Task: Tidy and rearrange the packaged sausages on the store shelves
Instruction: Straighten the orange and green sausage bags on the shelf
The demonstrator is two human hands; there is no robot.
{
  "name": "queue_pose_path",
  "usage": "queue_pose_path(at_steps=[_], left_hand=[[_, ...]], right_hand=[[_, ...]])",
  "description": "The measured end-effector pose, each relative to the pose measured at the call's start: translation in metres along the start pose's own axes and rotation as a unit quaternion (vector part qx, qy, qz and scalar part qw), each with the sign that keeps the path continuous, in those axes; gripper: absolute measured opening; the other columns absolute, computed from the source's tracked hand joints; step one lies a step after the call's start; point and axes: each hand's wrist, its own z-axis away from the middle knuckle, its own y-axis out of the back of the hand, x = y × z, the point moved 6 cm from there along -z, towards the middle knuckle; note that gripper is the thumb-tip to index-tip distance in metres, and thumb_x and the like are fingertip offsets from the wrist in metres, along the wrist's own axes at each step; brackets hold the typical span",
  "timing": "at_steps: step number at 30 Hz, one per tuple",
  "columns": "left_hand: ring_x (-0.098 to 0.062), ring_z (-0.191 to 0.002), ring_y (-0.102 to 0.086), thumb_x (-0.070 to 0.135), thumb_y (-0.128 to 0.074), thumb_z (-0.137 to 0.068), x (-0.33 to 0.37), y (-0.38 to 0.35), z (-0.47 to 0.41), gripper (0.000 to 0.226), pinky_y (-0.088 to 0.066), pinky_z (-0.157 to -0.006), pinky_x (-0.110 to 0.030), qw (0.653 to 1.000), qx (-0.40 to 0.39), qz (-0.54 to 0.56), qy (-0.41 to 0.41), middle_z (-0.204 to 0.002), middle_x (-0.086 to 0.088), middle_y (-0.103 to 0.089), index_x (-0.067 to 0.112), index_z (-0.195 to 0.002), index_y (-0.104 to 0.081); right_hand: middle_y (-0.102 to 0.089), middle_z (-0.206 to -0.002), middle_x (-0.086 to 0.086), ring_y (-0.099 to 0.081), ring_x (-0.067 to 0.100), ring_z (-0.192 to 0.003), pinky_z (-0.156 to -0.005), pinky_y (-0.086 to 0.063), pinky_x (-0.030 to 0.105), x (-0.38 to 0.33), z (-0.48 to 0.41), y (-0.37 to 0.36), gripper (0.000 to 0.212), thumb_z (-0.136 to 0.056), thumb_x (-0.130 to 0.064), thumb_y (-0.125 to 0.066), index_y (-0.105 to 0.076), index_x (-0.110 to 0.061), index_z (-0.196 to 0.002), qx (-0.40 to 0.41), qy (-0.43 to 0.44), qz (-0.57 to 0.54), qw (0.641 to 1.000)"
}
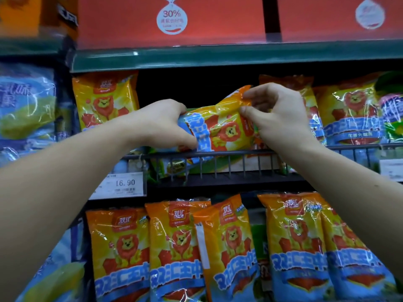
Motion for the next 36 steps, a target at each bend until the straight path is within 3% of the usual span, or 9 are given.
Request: queue_pose_path(at_steps=[6,11,16,19,21,23,25,31,36], left_hand=[[-0.012,-0.078,-0.065,0.028,-0.085,-0.072,-0.007,0.000,0.001,0.032,-0.048,-0.063,-0.027,0.996,0.029,0.083,0.016,-0.087,0.004,-0.070,0.020,-0.095,-0.063],[0.000,-0.062,-0.062,0.024,-0.085,-0.074,-0.011,-0.001,0.003,0.028,-0.041,-0.055,-0.019,0.991,0.050,0.124,0.012,-0.078,0.011,-0.069,0.024,-0.089,-0.061],[-0.004,-0.069,-0.070,0.022,-0.087,-0.071,-0.019,-0.002,0.007,0.033,-0.055,-0.067,-0.028,0.981,0.087,0.175,0.022,-0.083,0.006,-0.075,0.021,-0.095,-0.064],[-0.006,-0.071,-0.071,0.019,-0.087,-0.071,-0.021,-0.002,0.009,0.034,-0.055,-0.068,-0.029,0.974,0.099,0.200,0.021,-0.085,0.005,-0.075,0.019,-0.096,-0.064],[-0.009,-0.076,-0.073,0.018,-0.087,-0.070,-0.023,-0.002,0.009,0.035,-0.058,-0.074,-0.034,0.967,0.113,0.228,0.024,-0.087,0.005,-0.075,0.021,-0.097,-0.064],[-0.008,-0.076,-0.072,0.016,-0.086,-0.070,-0.026,-0.001,0.010,0.033,-0.057,-0.072,-0.031,0.957,0.131,0.256,0.024,-0.084,0.007,-0.075,0.022,-0.095,-0.065],[-0.007,-0.074,-0.072,0.015,-0.085,-0.071,-0.027,0.002,0.012,0.030,-0.054,-0.067,-0.025,0.941,0.147,0.305,0.015,-0.082,0.008,-0.075,0.022,-0.093,-0.066],[-0.020,-0.074,-0.074,0.014,-0.075,-0.070,-0.013,0.008,0.017,0.035,-0.059,-0.049,-0.039,0.834,0.190,0.518,-0.024,-0.086,0.001,-0.076,0.013,-0.102,-0.060],[-0.029,-0.077,-0.074,0.013,-0.075,-0.071,0.003,-0.010,0.010,0.043,-0.059,-0.048,-0.048,0.817,0.154,0.556,-0.021,-0.095,-0.008,-0.075,0.006,-0.110,-0.057]], right_hand=[[-0.065,-0.082,-0.011,-0.059,0.005,-0.075,-0.074,-0.057,0.031,-0.003,-0.008,0.000,0.016,-0.085,-0.017,-0.076,-0.072,-0.020,-0.100,0.008,0.015,-0.032,0.999],[-0.070,-0.092,-0.004,-0.065,0.015,-0.085,-0.077,-0.057,0.033,-0.006,-0.010,0.001,0.020,-0.086,-0.019,-0.075,-0.070,-0.018,-0.105,-0.012,0.029,-0.065,0.997],[-0.066,-0.102,-0.004,-0.062,0.002,-0.090,-0.080,-0.053,0.018,0.007,-0.004,0.004,0.041,-0.085,-0.024,-0.077,-0.056,-0.016,-0.119,-0.066,0.014,-0.087,0.994],[-0.064,-0.111,-0.008,-0.061,0.001,-0.101,-0.089,-0.054,0.025,0.017,0.002,-0.001,0.054,-0.079,-0.036,-0.079,-0.054,-0.019,-0.124,-0.125,-0.018,-0.060,0.990],[-0.063,-0.114,-0.011,-0.060,0.001,-0.104,-0.092,-0.054,0.030,0.017,0.002,0.000,0.058,-0.076,-0.041,-0.080,-0.054,-0.021,-0.125,-0.141,-0.020,-0.041,0.989],[-0.061,-0.115,-0.012,-0.060,0.002,-0.104,-0.093,-0.054,0.034,0.017,0.003,0.001,0.063,-0.074,-0.043,-0.082,-0.053,-0.023,-0.126,-0.144,-0.029,-0.041,0.988],[-0.061,-0.115,-0.010,-0.064,0.005,-0.099,-0.089,-0.057,0.036,0.019,0.003,0.002,0.066,-0.072,-0.041,-0.084,-0.050,-0.024,-0.126,-0.143,-0.049,-0.065,0.986],[-0.064,-0.115,-0.004,-0.068,0.006,-0.096,-0.088,-0.058,0.033,0.014,0.006,0.003,0.067,-0.075,-0.036,-0.081,-0.047,-0.019,-0.130,-0.146,-0.058,-0.116,0.981],[-0.067,-0.116,-0.006,-0.068,0.003,-0.100,-0.088,-0.057,0.029,0.004,0.007,0.000,0.065,-0.079,-0.038,-0.077,-0.048,-0.019,-0.133,-0.157,-0.058,-0.153,0.974]])
